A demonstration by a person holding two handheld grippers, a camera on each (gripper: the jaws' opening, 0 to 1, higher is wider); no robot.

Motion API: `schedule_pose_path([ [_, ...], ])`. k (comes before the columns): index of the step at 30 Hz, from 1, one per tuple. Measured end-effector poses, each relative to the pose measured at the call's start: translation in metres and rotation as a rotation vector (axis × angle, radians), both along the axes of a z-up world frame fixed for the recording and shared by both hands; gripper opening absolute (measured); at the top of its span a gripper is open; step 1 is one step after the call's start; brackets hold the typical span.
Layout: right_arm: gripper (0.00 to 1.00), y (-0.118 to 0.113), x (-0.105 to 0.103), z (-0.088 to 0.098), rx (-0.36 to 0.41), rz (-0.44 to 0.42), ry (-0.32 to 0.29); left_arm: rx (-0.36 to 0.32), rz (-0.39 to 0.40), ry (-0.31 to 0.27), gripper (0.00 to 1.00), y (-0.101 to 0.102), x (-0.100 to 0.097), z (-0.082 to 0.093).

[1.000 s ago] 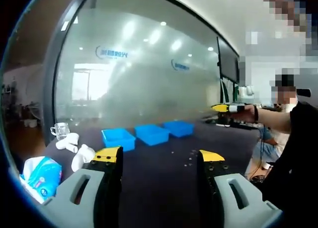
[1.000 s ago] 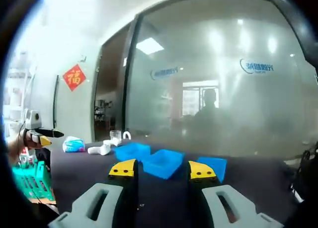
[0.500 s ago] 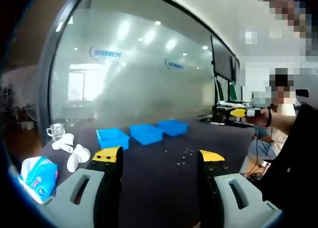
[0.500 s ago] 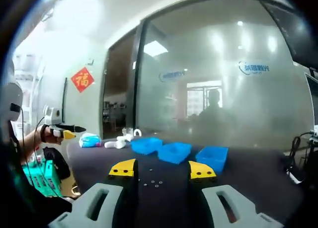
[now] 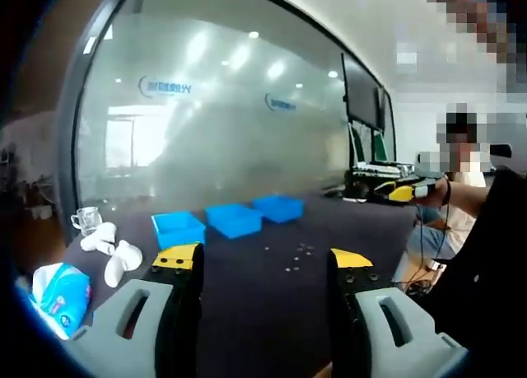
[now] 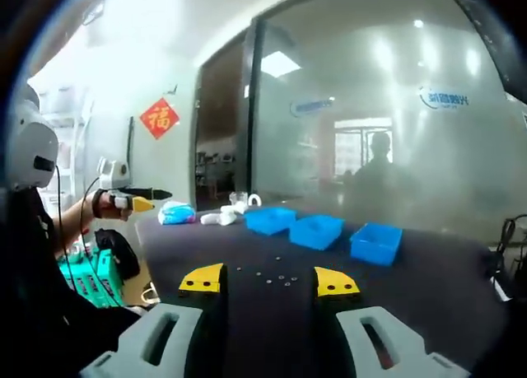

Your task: Sort the screws, nuts, and washers into the corresponding bins

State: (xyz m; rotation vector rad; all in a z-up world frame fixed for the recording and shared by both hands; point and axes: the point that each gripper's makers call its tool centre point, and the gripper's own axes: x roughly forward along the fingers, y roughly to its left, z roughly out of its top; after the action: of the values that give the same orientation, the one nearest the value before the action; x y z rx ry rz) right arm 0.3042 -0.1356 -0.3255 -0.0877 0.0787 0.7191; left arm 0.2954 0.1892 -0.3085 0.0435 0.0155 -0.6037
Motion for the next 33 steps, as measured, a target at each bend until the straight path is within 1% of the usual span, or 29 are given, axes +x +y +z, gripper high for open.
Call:
schedule_pose_path([
  [3, 0.36, 0.005, -0.005, -0.003, -0.022, 0.044, 0.016, 0.005, -0.005, -0.002, 0.6, -0.002, -0.001, 0.001],
  [6, 0.36, 0.01, -0.008, -0.006, -0.045, 0.073, 0.018, 0.007, -0.011, 0.001, 0.6, -0.005, -0.001, 0.001],
  [9, 0.36, 0.011, -0.008, -0.008, -0.071, 0.082, 0.011, 0.013, -0.017, 0.008, 0.6, -0.008, 0.0, -0.001],
  [13, 0.36, 0.01, -0.007, -0.006, -0.073, 0.086, 0.01, 0.02, -0.025, 0.02, 0.6, -0.012, 0.003, -0.001],
  [16, 0.36, 0.008, -0.005, -0.006, -0.071, 0.088, 0.013, 0.027, -0.034, 0.041, 0.59, -0.014, 0.007, -0.004],
  [18, 0.36, 0.007, -0.004, -0.008, -0.076, 0.087, 0.021, 0.048, -0.055, 0.06, 0.59, -0.018, 0.009, -0.008],
  [21, 0.36, 0.005, -0.003, -0.01, -0.085, 0.087, 0.026, 0.097, -0.1, 0.092, 0.59, -0.026, 0.014, -0.013],
  [24, 0.37, 0.004, -0.003, -0.011, -0.089, 0.089, 0.029, 0.153, -0.132, 0.115, 0.59, -0.032, 0.023, -0.016],
  [27, 0.37, 0.003, -0.002, -0.014, -0.096, 0.09, 0.034, 0.188, -0.158, 0.144, 0.59, -0.04, 0.034, -0.016],
  [29, 0.37, 0.003, -0.001, -0.015, -0.098, 0.091, 0.038, 0.23, -0.18, 0.157, 0.59, -0.045, 0.04, -0.017],
  [33, 0.37, 0.001, 0.0, -0.017, -0.108, 0.091, 0.042, 0.246, -0.233, 0.187, 0.59, -0.061, 0.051, -0.017],
])
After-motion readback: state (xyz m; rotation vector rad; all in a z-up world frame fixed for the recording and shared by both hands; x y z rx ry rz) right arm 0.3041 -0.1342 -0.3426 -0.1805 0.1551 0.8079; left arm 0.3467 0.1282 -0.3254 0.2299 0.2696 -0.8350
